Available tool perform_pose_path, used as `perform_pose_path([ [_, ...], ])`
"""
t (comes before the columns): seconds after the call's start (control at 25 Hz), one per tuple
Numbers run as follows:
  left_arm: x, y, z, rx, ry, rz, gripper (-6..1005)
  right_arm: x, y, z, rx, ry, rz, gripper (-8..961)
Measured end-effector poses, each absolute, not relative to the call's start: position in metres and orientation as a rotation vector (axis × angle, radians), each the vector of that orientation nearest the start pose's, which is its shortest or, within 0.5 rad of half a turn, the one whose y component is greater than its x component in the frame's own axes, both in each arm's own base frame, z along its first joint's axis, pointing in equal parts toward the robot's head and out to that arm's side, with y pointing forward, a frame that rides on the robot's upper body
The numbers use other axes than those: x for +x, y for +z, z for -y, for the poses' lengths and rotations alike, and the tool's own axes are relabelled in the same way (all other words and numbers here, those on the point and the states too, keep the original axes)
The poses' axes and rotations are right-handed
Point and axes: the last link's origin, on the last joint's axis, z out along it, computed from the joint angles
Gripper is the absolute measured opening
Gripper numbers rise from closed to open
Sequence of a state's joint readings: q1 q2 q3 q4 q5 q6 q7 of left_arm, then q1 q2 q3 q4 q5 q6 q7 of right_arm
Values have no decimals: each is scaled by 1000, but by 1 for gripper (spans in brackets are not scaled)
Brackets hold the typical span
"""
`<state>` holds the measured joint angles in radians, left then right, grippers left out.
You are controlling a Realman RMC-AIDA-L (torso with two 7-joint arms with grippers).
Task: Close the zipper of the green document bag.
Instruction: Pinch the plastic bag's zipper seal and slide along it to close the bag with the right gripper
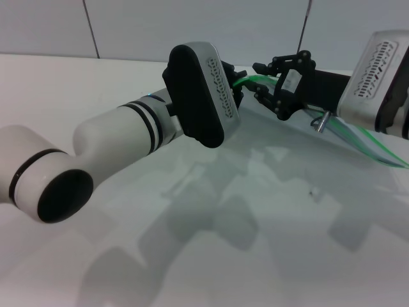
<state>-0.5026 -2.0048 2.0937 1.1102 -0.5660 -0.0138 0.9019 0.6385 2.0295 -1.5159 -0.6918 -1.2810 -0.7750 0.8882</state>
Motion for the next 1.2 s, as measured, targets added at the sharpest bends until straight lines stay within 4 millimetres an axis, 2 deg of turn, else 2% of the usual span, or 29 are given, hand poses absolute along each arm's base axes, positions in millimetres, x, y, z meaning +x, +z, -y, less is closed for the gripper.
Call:
perform_pose_path([
  [0.56,-140,-78,-389,-2180,-47,-385,52,176,-50,-413,-2481,389,174,268],
  [0.76,-140,-78,-389,-2180,-47,-385,52,176,-50,-414,-2479,388,169,212],
  [1.2,-140,-78,-389,-2180,-47,-386,52,175,-50,-414,-2480,391,167,159],
])
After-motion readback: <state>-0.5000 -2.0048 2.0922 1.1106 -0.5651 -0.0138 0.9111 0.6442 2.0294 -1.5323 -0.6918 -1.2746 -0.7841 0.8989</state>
